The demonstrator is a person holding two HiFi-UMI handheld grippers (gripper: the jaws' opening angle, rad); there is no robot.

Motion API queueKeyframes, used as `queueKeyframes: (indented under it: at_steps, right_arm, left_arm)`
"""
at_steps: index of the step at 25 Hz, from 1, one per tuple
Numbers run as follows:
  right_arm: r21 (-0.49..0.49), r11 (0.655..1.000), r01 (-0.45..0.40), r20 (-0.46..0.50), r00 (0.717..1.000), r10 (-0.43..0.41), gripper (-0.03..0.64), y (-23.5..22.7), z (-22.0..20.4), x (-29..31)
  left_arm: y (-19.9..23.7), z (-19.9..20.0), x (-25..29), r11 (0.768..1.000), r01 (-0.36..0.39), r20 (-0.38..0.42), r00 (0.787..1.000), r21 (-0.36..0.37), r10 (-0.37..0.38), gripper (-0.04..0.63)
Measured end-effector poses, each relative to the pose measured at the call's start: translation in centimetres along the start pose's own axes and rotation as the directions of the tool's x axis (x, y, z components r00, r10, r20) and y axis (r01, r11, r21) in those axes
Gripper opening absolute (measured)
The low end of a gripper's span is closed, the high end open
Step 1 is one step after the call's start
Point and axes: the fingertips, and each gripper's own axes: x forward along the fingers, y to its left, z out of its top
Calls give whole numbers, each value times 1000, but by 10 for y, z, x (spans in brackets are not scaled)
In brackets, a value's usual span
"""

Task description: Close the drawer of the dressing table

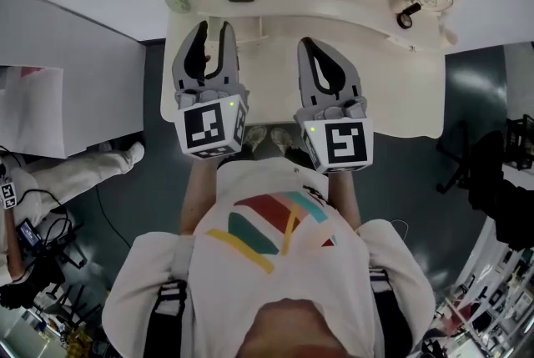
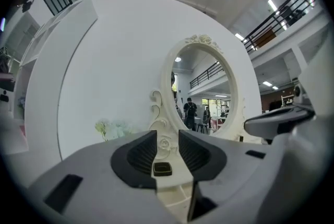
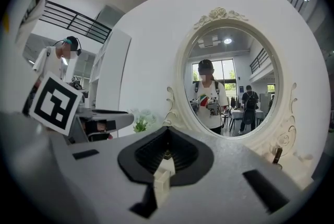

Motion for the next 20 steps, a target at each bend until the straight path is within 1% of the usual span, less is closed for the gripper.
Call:
queueKeyframes:
  at_steps: [5,9,13,17,20]
  right_arm:
    - [-12,1000,12,-43,999,-13,0,-1,-10,-1]
    - [-17,1000,24,-74,997,-25,0,-2,-19,0]
    - [-16,999,31,-107,994,-32,0,-1,-32,-2]
    - [-17,999,32,-137,990,-34,0,1,-41,-3]
    - [-11,999,31,-150,988,-32,0,4,-46,-2]
  left_arm:
    - [3,-54,9,999,-12,-111,994,-50,6,137]
    - [7,-105,14,998,-29,-214,977,-54,17,137]
    - [8,-155,13,997,-36,-313,950,-66,13,155]
    - [15,-203,11,998,-51,-399,916,-31,35,155]
    - [17,-230,12,999,-46,-458,888,-20,32,155]
